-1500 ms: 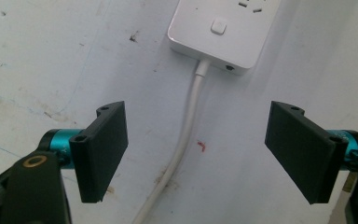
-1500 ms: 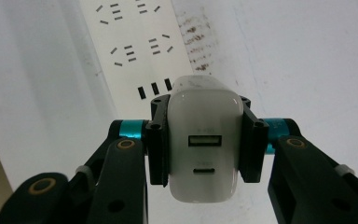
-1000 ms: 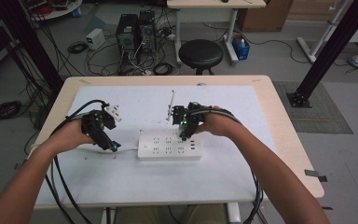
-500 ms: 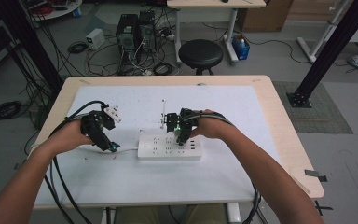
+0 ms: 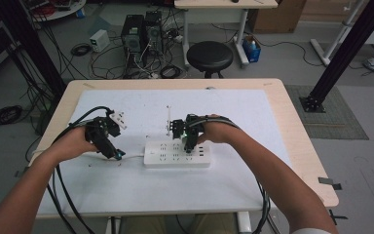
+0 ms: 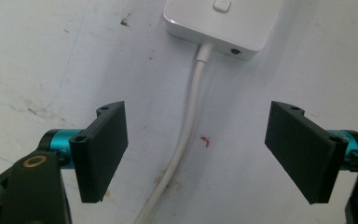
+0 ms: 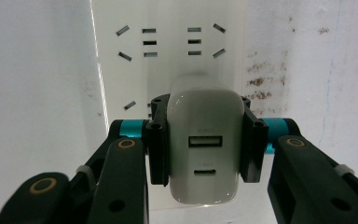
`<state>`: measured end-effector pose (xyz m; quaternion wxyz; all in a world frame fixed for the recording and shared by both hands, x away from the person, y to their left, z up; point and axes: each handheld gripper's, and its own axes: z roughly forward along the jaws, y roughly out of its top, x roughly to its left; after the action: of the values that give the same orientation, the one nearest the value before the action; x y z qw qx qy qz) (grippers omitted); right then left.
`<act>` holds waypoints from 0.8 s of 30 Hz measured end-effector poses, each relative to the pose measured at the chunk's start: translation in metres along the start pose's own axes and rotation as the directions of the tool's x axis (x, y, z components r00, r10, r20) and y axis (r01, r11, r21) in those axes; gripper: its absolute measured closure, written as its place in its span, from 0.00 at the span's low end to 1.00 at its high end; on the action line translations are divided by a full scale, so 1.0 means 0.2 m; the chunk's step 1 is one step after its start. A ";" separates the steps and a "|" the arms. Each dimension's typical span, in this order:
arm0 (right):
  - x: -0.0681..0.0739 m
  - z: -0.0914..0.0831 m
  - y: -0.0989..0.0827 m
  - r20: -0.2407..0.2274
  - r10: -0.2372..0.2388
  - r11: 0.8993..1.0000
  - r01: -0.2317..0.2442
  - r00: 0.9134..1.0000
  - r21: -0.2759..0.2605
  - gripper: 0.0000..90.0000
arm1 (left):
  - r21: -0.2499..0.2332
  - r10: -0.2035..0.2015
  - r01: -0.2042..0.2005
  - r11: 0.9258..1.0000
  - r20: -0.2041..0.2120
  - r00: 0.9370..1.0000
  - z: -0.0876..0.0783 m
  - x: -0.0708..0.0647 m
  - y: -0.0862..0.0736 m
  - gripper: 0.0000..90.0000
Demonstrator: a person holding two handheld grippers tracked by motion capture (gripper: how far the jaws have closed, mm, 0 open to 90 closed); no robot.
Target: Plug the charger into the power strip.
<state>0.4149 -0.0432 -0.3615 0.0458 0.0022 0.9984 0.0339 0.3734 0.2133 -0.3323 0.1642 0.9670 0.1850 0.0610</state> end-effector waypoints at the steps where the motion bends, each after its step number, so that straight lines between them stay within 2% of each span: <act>1: 0.00 0.00 0.00 0.000 0.000 1.000 0.000 1.000 0.000 0.69 | 0.000 0.000 0.000 1.000 0.000 1.000 0.00 0.00 0.00 0.24; 6: -0.02 0.00 -0.01 -0.028 0.010 1.000 -0.011 1.000 -0.013 0.69 | 0.003 -0.001 0.001 1.000 0.003 1.000 0.01 0.00 0.01 0.24; 11: -0.02 0.01 -0.02 -0.021 0.013 1.000 -0.014 1.000 -0.019 0.69 | 0.007 0.000 0.000 1.000 0.005 1.000 0.01 0.00 0.00 0.24; 15: 0.00 0.01 0.00 -0.004 0.004 1.000 -0.004 1.000 -0.005 0.70 | 0.003 -0.006 0.006 1.000 0.001 1.000 0.01 0.01 0.00 0.24; 19: -0.01 0.01 0.00 -0.017 0.014 1.000 -0.014 1.000 -0.003 0.70 | 0.009 -0.009 0.009 1.000 0.003 1.000 0.02 0.00 -0.01 0.24; 22: -0.02 0.01 0.00 -0.022 0.005 1.000 -0.005 1.000 0.002 0.70 | 0.011 -0.007 0.007 1.000 0.004 1.000 0.02 0.00 0.00 0.24; 24: -0.02 0.02 0.02 -0.026 0.006 1.000 -0.005 1.000 0.023 0.70 | 0.001 -0.011 0.011 1.000 -0.005 1.000 0.02 0.00 0.00 0.24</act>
<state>0.4191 -0.0388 -0.3643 0.0324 0.0052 0.9992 0.0225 0.3744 0.2112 -0.3362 0.1634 0.9660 0.1907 0.0622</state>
